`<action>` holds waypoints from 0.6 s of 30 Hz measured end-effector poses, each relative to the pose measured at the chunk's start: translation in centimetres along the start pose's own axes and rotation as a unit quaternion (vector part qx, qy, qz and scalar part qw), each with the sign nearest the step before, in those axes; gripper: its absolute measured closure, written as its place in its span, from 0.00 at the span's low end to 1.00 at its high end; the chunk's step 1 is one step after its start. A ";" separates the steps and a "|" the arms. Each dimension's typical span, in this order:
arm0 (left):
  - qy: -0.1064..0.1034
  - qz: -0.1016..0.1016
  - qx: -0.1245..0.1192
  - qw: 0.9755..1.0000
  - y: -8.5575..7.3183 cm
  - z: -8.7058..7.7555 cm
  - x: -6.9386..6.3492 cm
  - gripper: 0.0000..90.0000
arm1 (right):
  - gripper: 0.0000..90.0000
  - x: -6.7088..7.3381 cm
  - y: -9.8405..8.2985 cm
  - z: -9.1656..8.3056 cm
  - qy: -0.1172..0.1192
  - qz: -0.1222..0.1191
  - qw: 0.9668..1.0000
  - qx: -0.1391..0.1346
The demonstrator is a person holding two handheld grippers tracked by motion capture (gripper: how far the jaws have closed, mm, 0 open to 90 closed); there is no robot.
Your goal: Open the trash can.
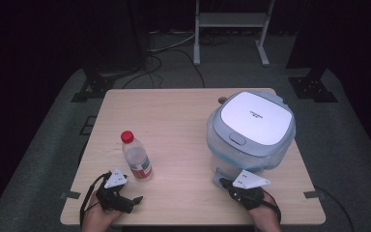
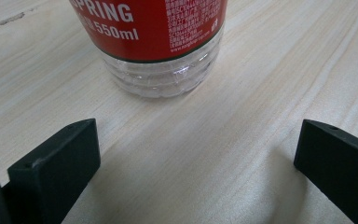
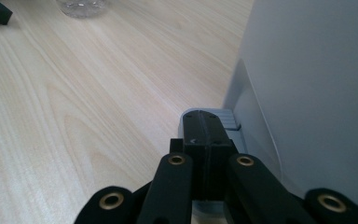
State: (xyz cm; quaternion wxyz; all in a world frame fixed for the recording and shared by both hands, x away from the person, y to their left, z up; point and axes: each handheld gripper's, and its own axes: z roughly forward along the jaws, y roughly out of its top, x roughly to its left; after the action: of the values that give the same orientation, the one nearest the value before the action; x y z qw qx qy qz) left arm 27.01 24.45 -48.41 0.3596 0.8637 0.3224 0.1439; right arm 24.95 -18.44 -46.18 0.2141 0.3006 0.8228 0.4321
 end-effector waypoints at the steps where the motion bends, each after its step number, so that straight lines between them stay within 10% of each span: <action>1: 0.000 0.000 0.000 1.000 0.0 0.0 0.0 0.00 | 1.00 0.1 0.1 0.2 -0.004 -0.004 1.000 0.002; 18: 0.000 0.000 0.000 1.000 0.0 0.0 0.0 0.00 | 1.00 0.5 0.1 1.0 -0.017 -0.015 1.000 0.014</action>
State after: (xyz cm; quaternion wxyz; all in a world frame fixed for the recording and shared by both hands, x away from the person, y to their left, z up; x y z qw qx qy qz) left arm 27.01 24.45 -48.41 0.3595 0.8637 0.3224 0.1440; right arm 25.21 -17.44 -46.68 0.2303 0.2990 0.8293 0.4120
